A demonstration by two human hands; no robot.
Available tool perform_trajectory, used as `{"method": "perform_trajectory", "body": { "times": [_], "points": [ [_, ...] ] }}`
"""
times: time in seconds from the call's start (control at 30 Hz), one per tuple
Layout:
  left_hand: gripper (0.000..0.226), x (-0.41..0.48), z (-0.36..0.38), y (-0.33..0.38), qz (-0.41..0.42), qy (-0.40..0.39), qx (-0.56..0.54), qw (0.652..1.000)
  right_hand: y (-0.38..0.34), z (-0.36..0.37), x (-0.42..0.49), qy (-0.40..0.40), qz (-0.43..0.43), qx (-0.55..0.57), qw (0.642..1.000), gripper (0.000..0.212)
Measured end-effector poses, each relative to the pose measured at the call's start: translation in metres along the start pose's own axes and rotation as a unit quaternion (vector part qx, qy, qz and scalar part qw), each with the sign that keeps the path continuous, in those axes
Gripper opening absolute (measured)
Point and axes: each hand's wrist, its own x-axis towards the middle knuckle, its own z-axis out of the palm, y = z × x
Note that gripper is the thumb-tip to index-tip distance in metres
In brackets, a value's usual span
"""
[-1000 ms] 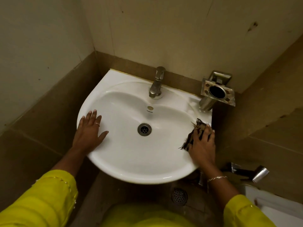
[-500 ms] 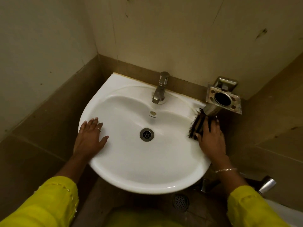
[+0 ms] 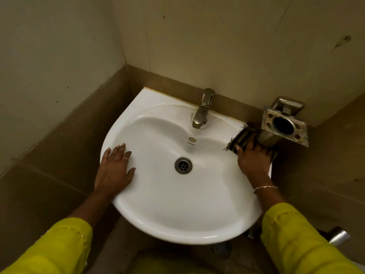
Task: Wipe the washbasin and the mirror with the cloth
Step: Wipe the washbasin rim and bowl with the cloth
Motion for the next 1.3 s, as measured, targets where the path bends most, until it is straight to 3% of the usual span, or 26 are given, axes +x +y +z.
{"method": "perform_trajectory", "body": {
  "times": [0.13, 0.4, 0.6, 0.73, 1.07, 1.3],
  "points": [
    [0.064, 0.000, 0.000, 0.001, -0.005, 0.009, -0.005, 1.000, -0.019, 0.001, 0.008, -0.070, 0.028, 0.081, 0.994, 0.068],
    [0.064, 0.000, -0.001, 0.001, -0.008, -0.001, -0.006, 1.000, -0.054, 0.002, 0.029, 0.021, 0.047, 0.090, 0.995, 0.070],
    [0.062, -0.001, -0.002, 0.000, -0.009, 0.003, -0.010, 1.000, -0.089, 0.008, 0.024, 0.008, -0.087, 0.076, 0.993, 0.069],
    [0.062, -0.001, -0.003, 0.000, -0.017, 0.013, -0.035, 0.999, -0.104, 0.006, 0.015, -0.010, -0.113, 0.077, 0.991, 0.069],
    [0.064, -0.001, 0.000, 0.000, -0.028, 0.027, -0.056, 0.998, -0.119, 0.032, -0.014, 0.092, -0.231, 0.024, 0.968, 0.056],
    [0.061, -0.002, -0.002, 0.001, -0.043, 0.081, -0.085, 0.992, -0.163, 0.019, 0.007, 0.034, -0.245, 0.010, 0.969, 0.068]
  ]
}}
